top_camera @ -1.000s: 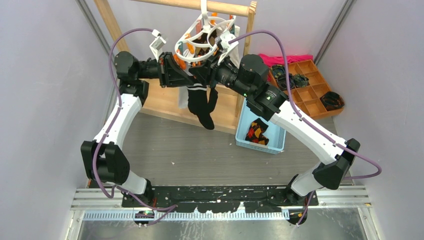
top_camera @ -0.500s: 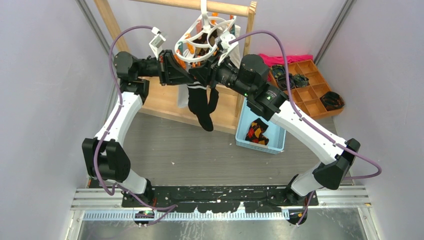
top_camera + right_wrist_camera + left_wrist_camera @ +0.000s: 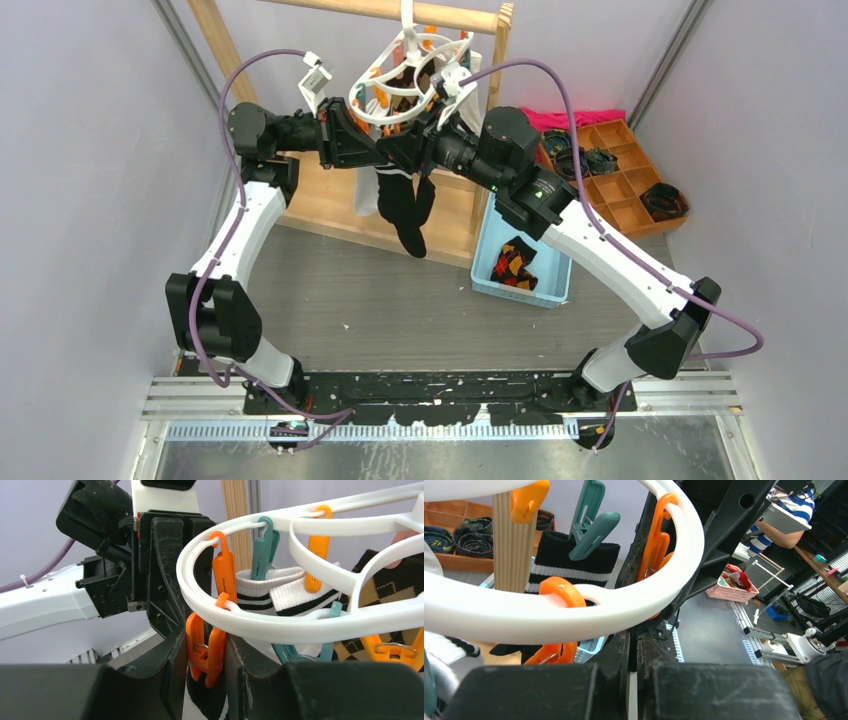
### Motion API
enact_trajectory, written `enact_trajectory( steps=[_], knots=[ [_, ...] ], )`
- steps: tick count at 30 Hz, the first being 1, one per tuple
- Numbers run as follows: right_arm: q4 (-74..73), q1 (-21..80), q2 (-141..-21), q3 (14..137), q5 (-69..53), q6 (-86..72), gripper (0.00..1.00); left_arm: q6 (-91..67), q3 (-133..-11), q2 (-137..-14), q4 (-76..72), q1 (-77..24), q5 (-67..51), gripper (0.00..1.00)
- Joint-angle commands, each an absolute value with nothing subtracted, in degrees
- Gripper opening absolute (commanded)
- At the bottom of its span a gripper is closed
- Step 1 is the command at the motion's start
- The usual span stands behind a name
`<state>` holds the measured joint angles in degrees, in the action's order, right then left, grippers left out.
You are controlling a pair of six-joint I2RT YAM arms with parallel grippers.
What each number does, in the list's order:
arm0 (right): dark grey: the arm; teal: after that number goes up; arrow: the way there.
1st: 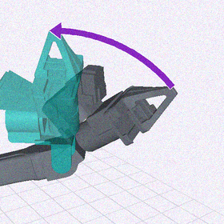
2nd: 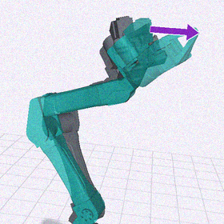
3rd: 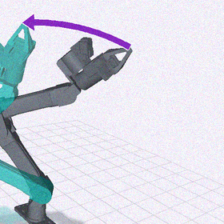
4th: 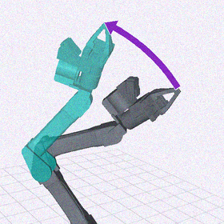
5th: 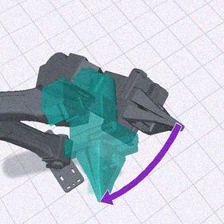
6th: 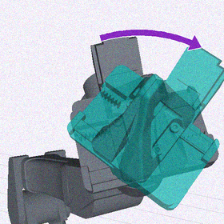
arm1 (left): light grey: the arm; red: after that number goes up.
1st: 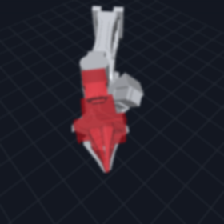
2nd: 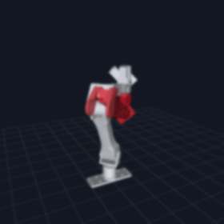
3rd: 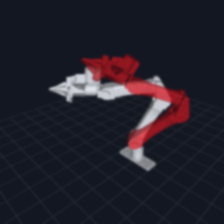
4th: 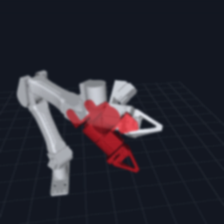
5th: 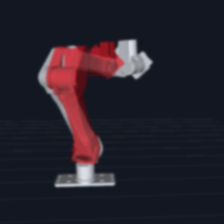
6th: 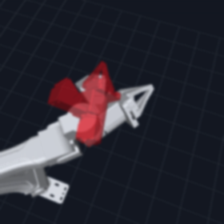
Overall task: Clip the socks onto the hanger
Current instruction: Clamp the sock onto the hanger.
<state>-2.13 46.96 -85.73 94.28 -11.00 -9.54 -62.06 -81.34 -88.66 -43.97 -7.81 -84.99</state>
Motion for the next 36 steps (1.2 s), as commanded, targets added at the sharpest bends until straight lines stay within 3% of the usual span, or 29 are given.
enact_trajectory(
  steps=[1, 36],
  knots=[
    [-5.12, 47.36, -84.53, 98.08, -13.51, -12.95, 0.1, -62.79, -81.22, -87.57, -47.32, -8.28, -85.16, 0.0],
    [-7.31, 47.31, -83.56, 94.4, -13.65, -6.27, 0.1, -73.25, -83.36, -90.75, -58.38, -9.22, -84.55, 0.0]
  ],
)
